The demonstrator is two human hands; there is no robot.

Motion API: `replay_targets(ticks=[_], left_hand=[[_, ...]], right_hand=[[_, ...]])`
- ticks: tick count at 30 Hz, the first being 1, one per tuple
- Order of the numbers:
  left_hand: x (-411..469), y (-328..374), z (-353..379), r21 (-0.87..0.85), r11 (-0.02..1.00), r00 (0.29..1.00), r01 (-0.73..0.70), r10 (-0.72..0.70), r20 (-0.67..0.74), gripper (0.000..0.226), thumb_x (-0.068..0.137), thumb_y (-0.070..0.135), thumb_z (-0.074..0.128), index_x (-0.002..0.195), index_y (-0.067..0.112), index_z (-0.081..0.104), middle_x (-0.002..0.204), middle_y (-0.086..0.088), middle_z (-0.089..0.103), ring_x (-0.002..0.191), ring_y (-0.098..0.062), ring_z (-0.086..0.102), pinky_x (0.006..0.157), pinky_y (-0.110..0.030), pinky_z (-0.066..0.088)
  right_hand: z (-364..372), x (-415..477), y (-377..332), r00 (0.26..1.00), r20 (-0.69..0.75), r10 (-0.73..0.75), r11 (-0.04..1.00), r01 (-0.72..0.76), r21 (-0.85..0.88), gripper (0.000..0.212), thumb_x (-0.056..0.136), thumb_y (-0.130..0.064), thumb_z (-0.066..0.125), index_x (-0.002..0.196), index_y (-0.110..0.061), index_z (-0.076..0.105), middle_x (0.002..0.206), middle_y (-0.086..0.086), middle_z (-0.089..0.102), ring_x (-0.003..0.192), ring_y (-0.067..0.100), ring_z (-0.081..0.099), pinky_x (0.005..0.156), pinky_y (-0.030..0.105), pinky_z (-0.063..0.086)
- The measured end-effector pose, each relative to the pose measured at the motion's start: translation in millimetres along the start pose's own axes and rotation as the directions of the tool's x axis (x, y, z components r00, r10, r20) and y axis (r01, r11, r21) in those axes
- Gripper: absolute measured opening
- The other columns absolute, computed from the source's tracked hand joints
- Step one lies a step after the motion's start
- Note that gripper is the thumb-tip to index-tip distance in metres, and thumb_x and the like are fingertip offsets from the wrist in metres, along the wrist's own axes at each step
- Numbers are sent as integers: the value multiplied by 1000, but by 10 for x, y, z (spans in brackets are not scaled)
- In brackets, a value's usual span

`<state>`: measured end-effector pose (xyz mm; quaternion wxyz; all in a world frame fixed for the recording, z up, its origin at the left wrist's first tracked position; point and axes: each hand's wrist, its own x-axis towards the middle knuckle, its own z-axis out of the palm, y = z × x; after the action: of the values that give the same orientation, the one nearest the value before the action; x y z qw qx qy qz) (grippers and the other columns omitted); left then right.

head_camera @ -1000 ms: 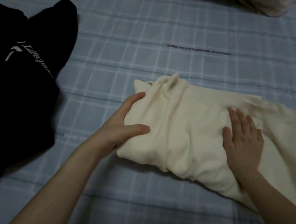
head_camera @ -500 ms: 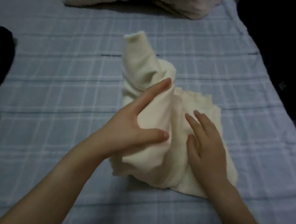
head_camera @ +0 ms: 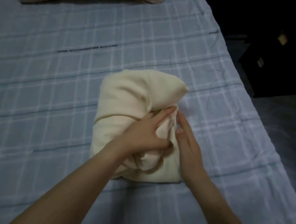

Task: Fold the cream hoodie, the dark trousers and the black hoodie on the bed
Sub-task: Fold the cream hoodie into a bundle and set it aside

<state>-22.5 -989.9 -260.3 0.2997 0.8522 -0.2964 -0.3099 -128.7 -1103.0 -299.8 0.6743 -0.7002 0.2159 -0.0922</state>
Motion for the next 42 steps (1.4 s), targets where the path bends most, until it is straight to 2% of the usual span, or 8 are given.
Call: replay_targets(ticks=[6,10,13,17,20,25,29,42], left_hand=[[-197,135,-93,-531,839,992,121,-85,92,77,88,1,52,148,45,33,91,-3,64,80,-18,63,82,-32,49],[-704,133,-428,-241,947,905,-213,98,-414,60,80,10,50,128,46,58,109,12,70,100,-5,67,86,-19,52],[-730,-128,-672,204,978,706,47,112,-699,42,97,21,48,139,26,53,137,3,58,125,-17,52,103,-23,36],[-507,-333,-399,162,969,872,188,-88,-482,55,103,44,36,154,40,15,166,-1,-5,152,-27,1,123,-44,8],[-477,-397,-143,353,920,885,171,15,-466,63,94,61,24,153,49,2,165,1,-15,151,-35,-7,118,-58,11],[-465,-364,-42,410,902,879,138,79,-470,71,96,59,23,154,35,-12,165,-5,-17,151,-36,-14,118,-63,10],[-640,-521,62,254,930,833,264,-88,-547,74,94,57,27,154,32,-7,164,-20,1,150,-42,9,117,-62,17],[-634,-692,231,131,947,776,292,-155,-612,79,88,52,40,156,19,16,153,-27,31,119,-44,49,86,-48,51]], right_hand=[[39,41,-124,999,15,35,999,-36,32,60,96,-12,61,148,-32,39,147,-25,42,122,-27,37,93,-3,33],[-12,-1,-146,999,-8,43,996,-44,-80,73,89,5,62,150,-27,40,151,-14,44,135,-5,40,109,13,35],[-7,19,-198,998,-24,50,990,-53,-132,76,86,8,63,150,-28,39,150,-11,46,138,7,43,113,25,35],[-72,11,-300,986,-107,129,987,-138,-80,70,89,-4,65,148,-34,40,141,-6,54,132,14,51,108,31,42],[-1,-10,-510,955,-237,-179,941,95,-326,53,95,-28,53,147,-32,44,151,-7,45,140,9,38,116,29,32],[419,449,-645,849,244,-469,488,479,-730,52,103,-38,28,154,-33,28,163,-5,26,153,19,12,123,41,5],[396,819,-113,954,275,-119,584,291,-758,49,103,-52,17,151,-54,3,164,-23,6,154,16,0,123,48,-1],[396,868,157,948,253,-194,567,318,-760,53,101,-54,16,152,-48,9,164,-14,17,153,19,7,122,52,6]])
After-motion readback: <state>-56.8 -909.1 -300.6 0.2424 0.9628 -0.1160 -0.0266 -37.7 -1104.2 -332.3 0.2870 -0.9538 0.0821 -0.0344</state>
